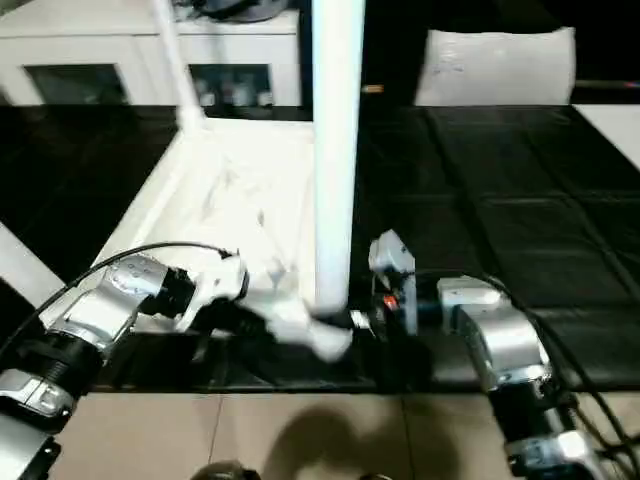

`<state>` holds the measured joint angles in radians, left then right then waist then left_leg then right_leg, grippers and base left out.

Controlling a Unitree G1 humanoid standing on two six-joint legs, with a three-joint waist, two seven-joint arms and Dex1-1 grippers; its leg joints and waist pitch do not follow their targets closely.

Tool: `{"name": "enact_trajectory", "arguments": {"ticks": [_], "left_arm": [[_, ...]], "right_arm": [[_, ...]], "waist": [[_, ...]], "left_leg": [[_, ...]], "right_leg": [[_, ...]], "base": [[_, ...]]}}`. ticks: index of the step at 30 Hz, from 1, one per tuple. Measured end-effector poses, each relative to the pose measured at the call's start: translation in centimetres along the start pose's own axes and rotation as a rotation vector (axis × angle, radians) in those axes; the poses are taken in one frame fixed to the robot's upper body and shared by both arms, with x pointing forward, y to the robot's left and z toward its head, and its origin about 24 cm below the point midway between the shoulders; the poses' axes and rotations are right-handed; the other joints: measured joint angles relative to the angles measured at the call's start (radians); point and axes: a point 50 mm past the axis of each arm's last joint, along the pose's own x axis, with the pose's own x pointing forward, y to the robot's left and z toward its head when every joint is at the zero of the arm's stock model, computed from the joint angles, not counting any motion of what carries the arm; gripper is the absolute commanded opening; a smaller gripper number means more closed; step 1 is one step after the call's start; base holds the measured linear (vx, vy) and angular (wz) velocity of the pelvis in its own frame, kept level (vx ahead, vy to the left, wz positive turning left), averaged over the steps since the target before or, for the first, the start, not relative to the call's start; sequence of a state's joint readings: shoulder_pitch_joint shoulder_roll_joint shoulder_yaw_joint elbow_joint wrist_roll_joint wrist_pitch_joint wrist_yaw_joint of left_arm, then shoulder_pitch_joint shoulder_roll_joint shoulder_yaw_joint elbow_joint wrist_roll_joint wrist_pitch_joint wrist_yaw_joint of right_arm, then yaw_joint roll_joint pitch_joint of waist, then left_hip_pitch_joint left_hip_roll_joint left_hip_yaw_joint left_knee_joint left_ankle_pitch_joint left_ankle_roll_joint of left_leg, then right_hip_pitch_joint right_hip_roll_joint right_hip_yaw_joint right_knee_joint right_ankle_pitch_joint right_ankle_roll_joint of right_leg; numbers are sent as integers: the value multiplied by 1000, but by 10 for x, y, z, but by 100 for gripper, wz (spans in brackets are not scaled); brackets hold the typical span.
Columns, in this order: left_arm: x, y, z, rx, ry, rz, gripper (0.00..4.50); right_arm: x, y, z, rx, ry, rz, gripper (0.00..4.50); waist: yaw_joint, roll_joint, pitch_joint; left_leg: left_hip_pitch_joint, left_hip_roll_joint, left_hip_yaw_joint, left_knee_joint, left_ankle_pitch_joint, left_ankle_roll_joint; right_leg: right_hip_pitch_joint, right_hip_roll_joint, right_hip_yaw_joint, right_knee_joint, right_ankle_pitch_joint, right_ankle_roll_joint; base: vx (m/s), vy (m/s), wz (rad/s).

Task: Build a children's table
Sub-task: Rotate leg to tighten

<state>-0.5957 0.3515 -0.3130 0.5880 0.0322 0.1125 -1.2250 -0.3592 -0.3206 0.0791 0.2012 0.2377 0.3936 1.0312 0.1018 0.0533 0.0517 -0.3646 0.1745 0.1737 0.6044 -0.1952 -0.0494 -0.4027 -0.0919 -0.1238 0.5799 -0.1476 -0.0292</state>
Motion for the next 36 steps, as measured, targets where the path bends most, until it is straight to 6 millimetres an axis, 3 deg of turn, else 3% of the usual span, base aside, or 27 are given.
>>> {"name": "enact_trajectory", "arguments": {"ticks": [4,6,9,12,20,24,26,28,32,36], "left_arm": [[17,8,10,-106,-26,145,0],[26,13,15,-172,-40,239,0],[36,16,23,-220,-50,320,0],[40,16,27,-237,-54,347,0],[35,14,26,-207,-55,325,0],[24,11,19,-143,-46,256,0],[19,10,16,-122,-42,233,0],[14,8,11,-102,-41,194,0],[1,4,3,-42,-14,95,0],[-12,-2,-3,18,22,-32,0]], "right_arm": [[16,-13,8,39,-21,-291,202],[30,-20,15,78,-27,-443,202],[40,-26,21,121,-36,-578,202],[44,-27,24,108,-44,-628,275],[41,-19,18,88,-118,-586,329],[23,-15,11,58,-126,-412,379],[17,-15,9,36,-118,-364,379],[10,-14,7,4,-96,-282,407],[2,-9,7,-58,-42,-122,422],[-7,-7,6,-94,4,9,422]], "waist": [[-51,0,0],[-67,1,0],[-71,1,0],[-68,2,-1],[-66,5,0],[-56,7,1],[-54,7,1],[-47,7,1],[-31,7,1],[5,6,1]], "left_leg": [[1,0,1,-1,1,-1],[0,0,0,-1,1,-1],[0,-1,0,-3,0,-1],[-3,-1,0,-5,-1,1],[-3,-1,0,-6,0,7],[-3,0,0,-6,0,7],[-3,0,0,-6,-1,6],[-2,0,0,-5,-1,5],[-1,0,0,-3,-3,2],[-2,0,0,-1,-3,2]], "right_leg": [[0,0,0,-3,0,0],[0,0,-1,-2,0,0],[-1,0,-1,-3,0,0],[-2,0,-1,-3,-1,1],[-4,0,-1,-3,0,-3],[-4,0,-1,-3,0,-3],[-4,0,-1,-2,0,-2],[-4,0,-1,-2,-1,-1],[-3,0,-1,-2,-1,-1],[-3,-1,-1,-2,0,-1]], "base": [[0,0,0],[0,0,0],[0,0,0],[0,0,0],[0,0,0],[0,0,0],[0,0,0],[0,0,0],[0,0,0],[0,0,0]]}}
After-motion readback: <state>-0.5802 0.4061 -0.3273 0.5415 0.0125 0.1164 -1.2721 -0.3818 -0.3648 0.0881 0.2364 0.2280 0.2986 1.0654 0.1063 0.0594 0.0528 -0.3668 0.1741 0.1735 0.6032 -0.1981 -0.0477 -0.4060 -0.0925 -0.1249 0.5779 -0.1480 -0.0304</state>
